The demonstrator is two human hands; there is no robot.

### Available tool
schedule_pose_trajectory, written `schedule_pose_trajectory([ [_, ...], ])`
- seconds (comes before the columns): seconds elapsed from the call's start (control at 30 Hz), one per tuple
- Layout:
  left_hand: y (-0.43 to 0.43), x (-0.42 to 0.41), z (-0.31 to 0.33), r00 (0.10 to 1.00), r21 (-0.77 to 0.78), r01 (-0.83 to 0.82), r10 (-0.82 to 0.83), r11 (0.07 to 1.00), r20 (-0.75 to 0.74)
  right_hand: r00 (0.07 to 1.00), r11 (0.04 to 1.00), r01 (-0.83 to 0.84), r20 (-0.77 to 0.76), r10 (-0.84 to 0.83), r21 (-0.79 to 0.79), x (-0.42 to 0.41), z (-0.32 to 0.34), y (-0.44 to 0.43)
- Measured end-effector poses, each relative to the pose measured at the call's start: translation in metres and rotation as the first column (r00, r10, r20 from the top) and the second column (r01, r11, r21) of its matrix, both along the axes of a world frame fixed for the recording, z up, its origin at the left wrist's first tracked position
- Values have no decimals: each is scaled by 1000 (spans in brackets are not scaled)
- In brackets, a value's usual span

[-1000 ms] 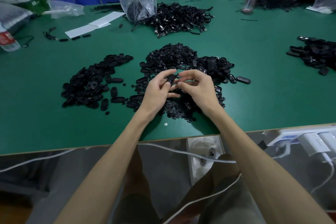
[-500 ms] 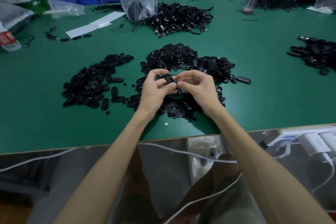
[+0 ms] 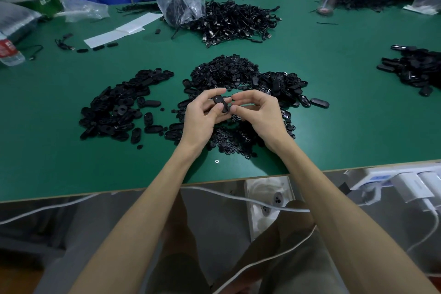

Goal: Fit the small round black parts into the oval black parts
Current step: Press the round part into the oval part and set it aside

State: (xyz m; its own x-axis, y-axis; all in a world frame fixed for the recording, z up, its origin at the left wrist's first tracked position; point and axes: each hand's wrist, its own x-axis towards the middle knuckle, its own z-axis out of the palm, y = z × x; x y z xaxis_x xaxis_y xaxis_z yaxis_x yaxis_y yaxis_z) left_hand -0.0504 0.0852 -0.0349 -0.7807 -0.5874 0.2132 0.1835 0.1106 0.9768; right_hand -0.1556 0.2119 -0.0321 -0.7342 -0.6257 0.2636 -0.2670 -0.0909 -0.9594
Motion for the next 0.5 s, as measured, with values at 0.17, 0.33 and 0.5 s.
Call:
schedule_pose_trajectory([
  [0.17,-3,1,-2,996,34,-83,84,996,-18,1000,1000,16,-6,-15,27,-1,0,-1],
  [0.33,-3,2,-1,994,5,-97,97,995,-58,999,1000,18,29,-17,-10,0,0,0],
  [0.5,-5,1,-3,991,-14,-131,130,991,-32,999,1000,23,35,-22,-10,0,1,1],
])
